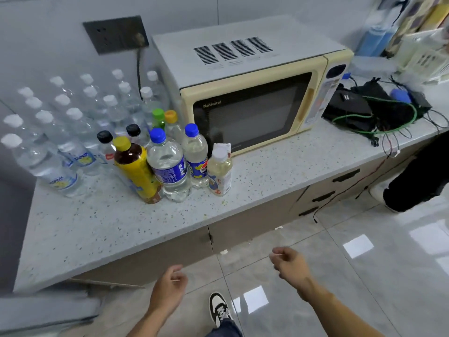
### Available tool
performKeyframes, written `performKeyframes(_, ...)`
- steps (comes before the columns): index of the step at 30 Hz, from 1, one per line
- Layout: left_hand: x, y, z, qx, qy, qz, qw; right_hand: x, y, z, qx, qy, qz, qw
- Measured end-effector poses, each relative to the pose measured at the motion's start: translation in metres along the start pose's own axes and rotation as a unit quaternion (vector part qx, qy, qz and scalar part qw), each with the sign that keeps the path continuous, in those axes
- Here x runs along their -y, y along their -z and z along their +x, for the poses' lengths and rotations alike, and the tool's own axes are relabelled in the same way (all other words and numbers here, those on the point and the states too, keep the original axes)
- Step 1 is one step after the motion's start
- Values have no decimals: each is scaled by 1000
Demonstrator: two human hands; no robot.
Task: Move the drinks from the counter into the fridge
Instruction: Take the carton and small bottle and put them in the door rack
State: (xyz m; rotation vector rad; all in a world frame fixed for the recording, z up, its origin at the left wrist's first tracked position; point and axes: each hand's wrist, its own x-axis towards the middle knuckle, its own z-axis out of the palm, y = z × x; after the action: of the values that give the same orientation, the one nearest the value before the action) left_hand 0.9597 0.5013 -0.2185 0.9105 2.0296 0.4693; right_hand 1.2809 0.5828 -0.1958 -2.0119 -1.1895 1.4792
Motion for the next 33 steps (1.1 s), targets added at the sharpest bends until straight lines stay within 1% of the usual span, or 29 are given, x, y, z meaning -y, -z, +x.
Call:
performKeyframes(3, -63, -1, 27, -22, -90, -58, 994, 59, 2, 28, -5, 67, -16, 998)
performKeyframes(6, -122, -2, 45, -41, -144, -139, 979, 116, -2, 48, -5, 134, -3, 991)
performKeyframes(11, -191, -3, 63, -74, -192, -195, 959, 192, -12, 78, -6, 219, -31, 975)
performKeyframes(15, -218, -9, 67, -105, -186, -246, 946, 226, -14, 105, -6, 248, -51, 967)
performKeyframes(18, -226, -14, 68, -128, -182, -259, 940, 240, -9, 120, 23, 274, -49, 960)
performKeyframes(20, -230, -17, 70, -146, -183, -249, 940, 242, -5, 128, 65, 297, -65, 951)
performKeyframes(23, -231, -20, 74, -168, -170, -220, 946, 234, -4, 130, 129, 309, -113, 936)
performKeyframes(25, -232, -21, 76, -162, -163, -206, 951, 227, -7, 124, 145, 322, -124, 927)
performKeyframes(28, -232, -24, 78, -130, -177, -193, 956, 217, -16, 112, 144, 347, -114, 920)
performKeyframes(33, -235, -36, 78, -104, -180, -141, 968, 206, -13, 105, 93, 334, -65, 936)
